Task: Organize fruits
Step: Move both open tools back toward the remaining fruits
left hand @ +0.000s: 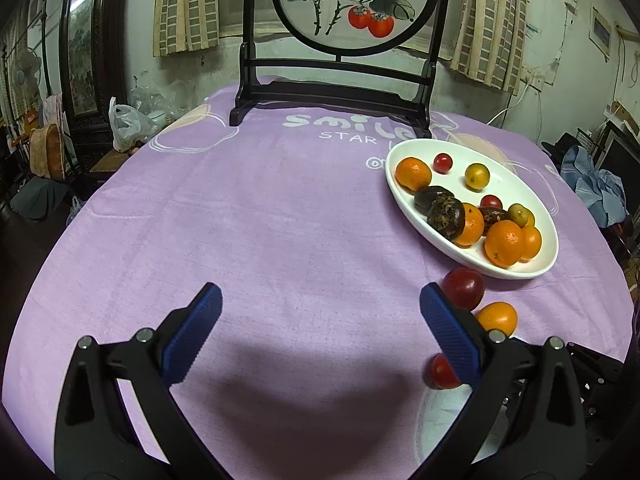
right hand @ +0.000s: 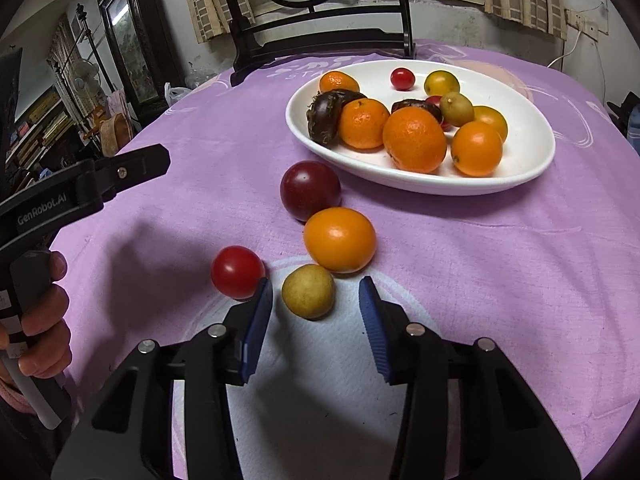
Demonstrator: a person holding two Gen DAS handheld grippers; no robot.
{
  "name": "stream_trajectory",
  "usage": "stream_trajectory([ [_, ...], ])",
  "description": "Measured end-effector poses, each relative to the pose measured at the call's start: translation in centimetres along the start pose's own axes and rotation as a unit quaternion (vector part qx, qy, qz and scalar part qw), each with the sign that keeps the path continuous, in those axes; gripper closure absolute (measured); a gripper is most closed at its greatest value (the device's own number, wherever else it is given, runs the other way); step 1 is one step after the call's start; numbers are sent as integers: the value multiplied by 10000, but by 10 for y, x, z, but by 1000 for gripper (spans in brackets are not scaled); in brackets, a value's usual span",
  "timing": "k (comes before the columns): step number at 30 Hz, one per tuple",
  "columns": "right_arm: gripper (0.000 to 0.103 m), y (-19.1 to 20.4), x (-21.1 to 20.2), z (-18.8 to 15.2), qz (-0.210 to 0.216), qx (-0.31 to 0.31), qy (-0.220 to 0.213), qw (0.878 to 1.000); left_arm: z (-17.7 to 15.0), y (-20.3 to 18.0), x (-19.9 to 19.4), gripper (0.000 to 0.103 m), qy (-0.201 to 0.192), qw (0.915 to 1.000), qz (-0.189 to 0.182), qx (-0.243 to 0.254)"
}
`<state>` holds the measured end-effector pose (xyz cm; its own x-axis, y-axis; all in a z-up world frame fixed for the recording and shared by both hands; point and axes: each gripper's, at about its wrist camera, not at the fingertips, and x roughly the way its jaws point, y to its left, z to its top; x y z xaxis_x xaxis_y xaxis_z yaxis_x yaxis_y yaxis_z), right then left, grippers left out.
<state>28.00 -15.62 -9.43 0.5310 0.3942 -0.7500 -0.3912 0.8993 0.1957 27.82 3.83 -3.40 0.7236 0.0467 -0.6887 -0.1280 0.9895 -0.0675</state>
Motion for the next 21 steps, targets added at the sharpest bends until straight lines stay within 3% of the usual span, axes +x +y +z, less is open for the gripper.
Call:
stream_trajectory([
  [10, 65, 2, 2, 1, -115, -58, -8, 9999, -2, -5, 1, 2, 14, 9999, 38, 118],
  [15, 75, 4, 2, 1, -10, -106, 18, 9999, -3, -5, 1, 2, 9, 9999, 38, 122],
  [21, 76, 1, -1, 1, 27, -19, 3, 10000, -4, -6, 3, 2, 32, 9999, 53, 142],
])
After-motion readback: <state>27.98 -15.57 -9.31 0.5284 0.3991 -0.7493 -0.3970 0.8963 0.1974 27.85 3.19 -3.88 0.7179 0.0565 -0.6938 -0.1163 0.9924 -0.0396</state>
